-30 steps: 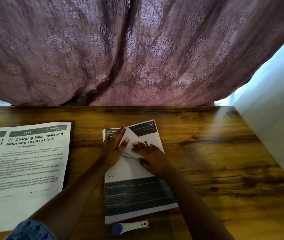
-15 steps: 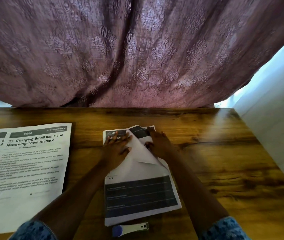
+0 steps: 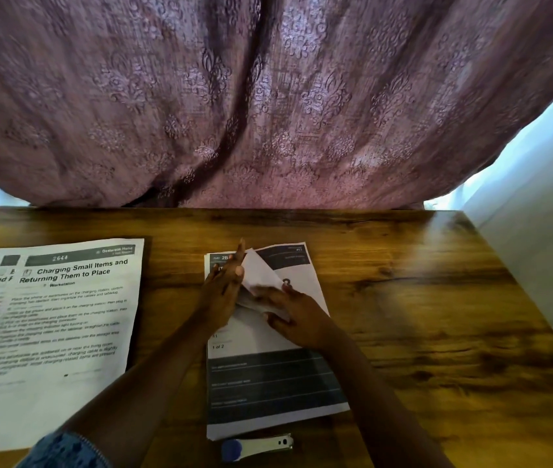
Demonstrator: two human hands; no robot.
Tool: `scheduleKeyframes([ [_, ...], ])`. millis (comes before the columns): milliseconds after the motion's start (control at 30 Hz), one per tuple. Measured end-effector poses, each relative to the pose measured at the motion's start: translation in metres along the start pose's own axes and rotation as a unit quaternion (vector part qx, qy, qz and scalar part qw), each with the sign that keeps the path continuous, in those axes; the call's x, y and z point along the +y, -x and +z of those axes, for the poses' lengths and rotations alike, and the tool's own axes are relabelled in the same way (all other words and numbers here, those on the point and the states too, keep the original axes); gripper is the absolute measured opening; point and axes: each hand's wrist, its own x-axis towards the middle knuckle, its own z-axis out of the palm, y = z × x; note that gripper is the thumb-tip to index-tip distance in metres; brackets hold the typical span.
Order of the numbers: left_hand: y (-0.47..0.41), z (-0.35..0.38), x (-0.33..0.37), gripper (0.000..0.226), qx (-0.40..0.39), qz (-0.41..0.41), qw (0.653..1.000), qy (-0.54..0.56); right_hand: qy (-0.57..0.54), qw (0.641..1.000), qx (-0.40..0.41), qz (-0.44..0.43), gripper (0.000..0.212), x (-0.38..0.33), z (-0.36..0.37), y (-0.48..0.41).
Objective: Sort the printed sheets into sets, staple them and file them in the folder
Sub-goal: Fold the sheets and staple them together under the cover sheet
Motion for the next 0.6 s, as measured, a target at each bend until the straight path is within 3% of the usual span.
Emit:
scheduleKeyframes([
  [67, -0.003, 0.0, 0.004, 0.057, -0.025, 0.018, 0.989, -0.148, 0.01, 1.0, 0.0, 0.011, 0.041, 0.001, 0.001, -0.001],
  [167, -0.008, -0.001, -0.001, 0.086, -0.066, 0.049, 0.928, -0.364, -0.022, 0.998, -0.01, 0.059, 0.03, -0.003, -0.006, -0.003],
  [267, -0.011, -0.003, -0.004, 0.081, -0.079, 0.055, 0.915, -0.392, -0.148, 0.973, 0.086, 0.158, 0.023, 0.002, -0.021, -0.015],
  [333, -0.009, -0.002, -0.004, 0.079, -0.087, 0.053, 0.906, -0.41, -0.038, 0.959, 0.16, 0.229, 0.03, 0.017, -0.027, -0.028],
  [367, -0.008, -0.002, -0.003, 0.075, -0.09, 0.047, 0.904, -0.415, 0.043, 0.954, 0.147, 0.256, 0.041, 0.027, -0.028, -0.034],
  [433, -0.007, -0.003, -0.002, 0.069, -0.092, 0.032, 0.904, -0.416, 0.147, 0.949, 0.083, 0.267, 0.06, 0.038, -0.027, -0.039],
  [500, -0.006, -0.002, -0.001, 0.068, -0.091, 0.028, 0.903, -0.419, 0.162, 0.956, 0.062, 0.237, 0.062, 0.041, -0.025, -0.038],
  [600, -0.007, -0.002, -0.001, 0.066, -0.094, 0.026, 0.902, -0.42, 0.023, 0.969, 0.134, 0.208, 0.055, 0.034, -0.022, -0.028],
])
